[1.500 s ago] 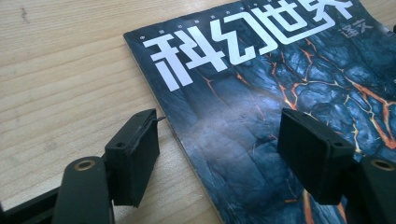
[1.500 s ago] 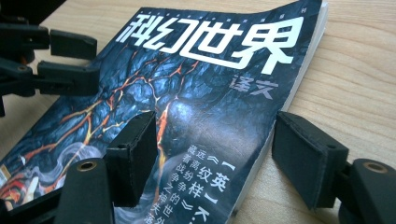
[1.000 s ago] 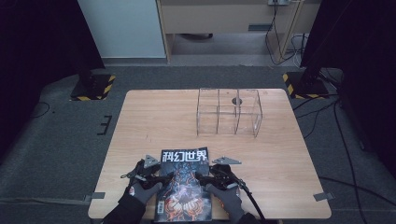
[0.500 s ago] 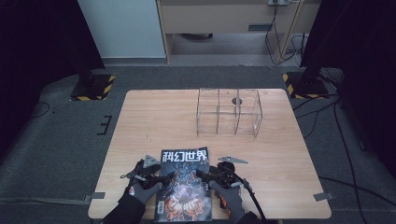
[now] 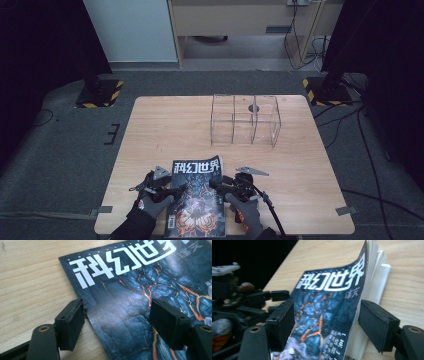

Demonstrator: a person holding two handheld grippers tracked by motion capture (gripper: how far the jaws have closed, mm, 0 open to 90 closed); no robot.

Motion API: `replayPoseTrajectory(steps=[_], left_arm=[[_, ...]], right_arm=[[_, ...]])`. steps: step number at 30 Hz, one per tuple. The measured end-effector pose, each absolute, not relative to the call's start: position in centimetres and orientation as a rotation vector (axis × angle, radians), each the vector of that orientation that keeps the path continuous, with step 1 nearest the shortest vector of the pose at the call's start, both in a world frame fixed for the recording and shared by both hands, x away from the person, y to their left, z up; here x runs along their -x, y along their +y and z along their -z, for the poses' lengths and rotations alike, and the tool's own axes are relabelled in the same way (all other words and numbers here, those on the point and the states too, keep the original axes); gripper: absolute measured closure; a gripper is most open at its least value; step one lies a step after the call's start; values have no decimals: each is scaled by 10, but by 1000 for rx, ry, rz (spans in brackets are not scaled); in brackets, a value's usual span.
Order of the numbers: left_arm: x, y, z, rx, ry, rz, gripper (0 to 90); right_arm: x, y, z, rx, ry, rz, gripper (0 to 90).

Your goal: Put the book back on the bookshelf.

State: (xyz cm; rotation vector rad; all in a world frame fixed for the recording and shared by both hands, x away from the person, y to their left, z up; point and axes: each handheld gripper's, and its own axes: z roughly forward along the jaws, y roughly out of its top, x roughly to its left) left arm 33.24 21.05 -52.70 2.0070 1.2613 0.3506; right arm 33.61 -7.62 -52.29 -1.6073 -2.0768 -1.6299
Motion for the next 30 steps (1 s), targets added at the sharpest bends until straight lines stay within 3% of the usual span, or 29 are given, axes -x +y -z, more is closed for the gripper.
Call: replayPoseTrajectory(steps=[30], left_arm=[[-333,211,527,-1998,1266,-351,269]], right_arm=[[-334,-72,519,1481,-2043,1697,284]])
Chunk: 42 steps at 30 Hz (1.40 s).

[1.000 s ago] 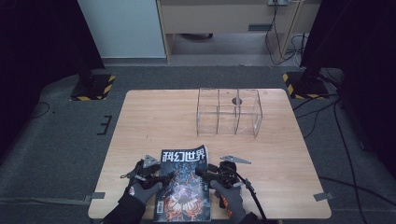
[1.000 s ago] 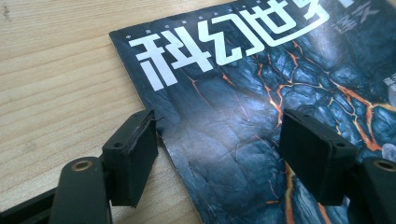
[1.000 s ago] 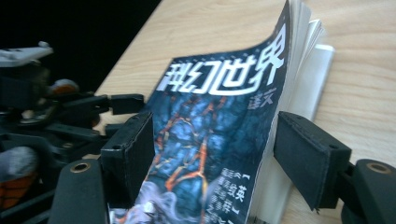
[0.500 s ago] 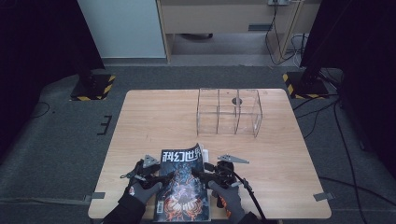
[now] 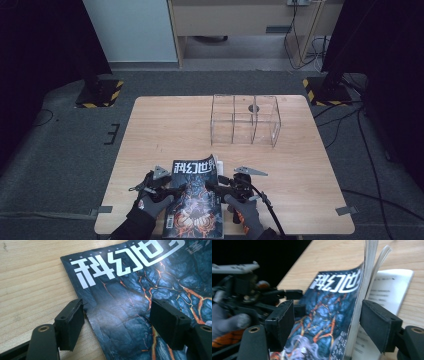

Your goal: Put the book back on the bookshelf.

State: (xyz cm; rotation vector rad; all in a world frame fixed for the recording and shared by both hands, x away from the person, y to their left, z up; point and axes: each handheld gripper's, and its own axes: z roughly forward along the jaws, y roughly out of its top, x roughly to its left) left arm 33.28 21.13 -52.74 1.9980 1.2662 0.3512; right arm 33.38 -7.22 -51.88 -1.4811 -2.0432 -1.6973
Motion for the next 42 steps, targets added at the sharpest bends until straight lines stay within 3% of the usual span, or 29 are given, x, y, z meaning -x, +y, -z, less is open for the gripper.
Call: replayPoseTrajectory(steps=[11,31,39,42], left_arm=[[-333,211,528,-1988,1268,-345,259],[-332,212,528,-1974,1268,-339,256],[-333,213,528,-1966,1270,-327,250],[-333,214,528,-1965,1270,-322,250]], right_arm=[[-339,-68,516,1445,-2053,1692,321],[-354,-59,538,1440,-2240,1480,298],[-367,-48,534,1343,-2334,1431,388],[-369,-45,535,1330,-2396,1403,472]])
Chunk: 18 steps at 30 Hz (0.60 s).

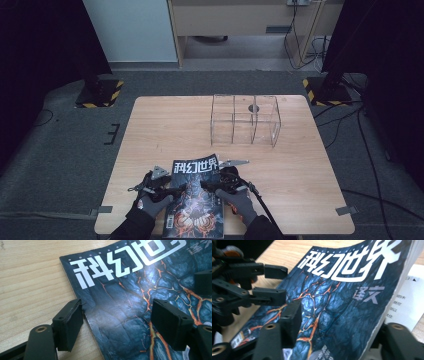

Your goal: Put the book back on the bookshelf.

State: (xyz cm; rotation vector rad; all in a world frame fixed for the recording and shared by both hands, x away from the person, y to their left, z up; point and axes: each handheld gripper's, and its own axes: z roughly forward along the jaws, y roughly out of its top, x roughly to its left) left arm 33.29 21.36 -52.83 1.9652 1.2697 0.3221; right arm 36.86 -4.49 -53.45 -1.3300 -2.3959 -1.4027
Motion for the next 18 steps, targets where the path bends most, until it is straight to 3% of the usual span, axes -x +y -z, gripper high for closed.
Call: replayPoseTrajectory(steps=[4,18], left_arm=[[-334,215,528,-1963,1263,-310,242],[-335,221,523,-1917,1257,-341,227]], right_arm=[[-369,-44,531,1330,-2499,1345,607],[-367,-45,516,1293,-2505,1376,779]])
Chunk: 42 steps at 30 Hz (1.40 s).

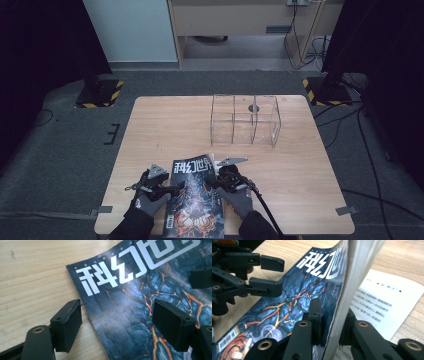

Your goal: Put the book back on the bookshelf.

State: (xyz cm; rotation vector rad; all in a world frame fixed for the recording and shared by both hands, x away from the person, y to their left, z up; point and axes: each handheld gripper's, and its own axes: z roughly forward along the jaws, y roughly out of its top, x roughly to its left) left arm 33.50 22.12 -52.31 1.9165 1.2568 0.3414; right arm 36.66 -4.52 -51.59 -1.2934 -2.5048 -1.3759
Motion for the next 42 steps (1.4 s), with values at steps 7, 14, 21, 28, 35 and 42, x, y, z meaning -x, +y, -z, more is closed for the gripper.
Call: replayPoseTrajectory(steps=[7,14,21,28,35,42], left_arm=[[-335,227,519,-1885,1251,-357,218],[-334,232,516,-1841,1256,-354,212],[-332,236,510,-1790,1236,-351,202],[-329,236,504,-1769,1208,-369,194],[-327,235,501,-1753,1185,-363,188],[-327,236,501,-1729,1179,-341,184]], right_arm=[[-361,-43,506,1259,-2517,1425,807],[-357,-43,501,1256,-2498,1475,819],[-352,-46,488,1222,-2476,1567,831],[-347,-47,473,1177,-2486,1647,833],[-345,-48,466,1148,-2510,1683,833],[-342,-49,456,1117,-2515,1740,833]])
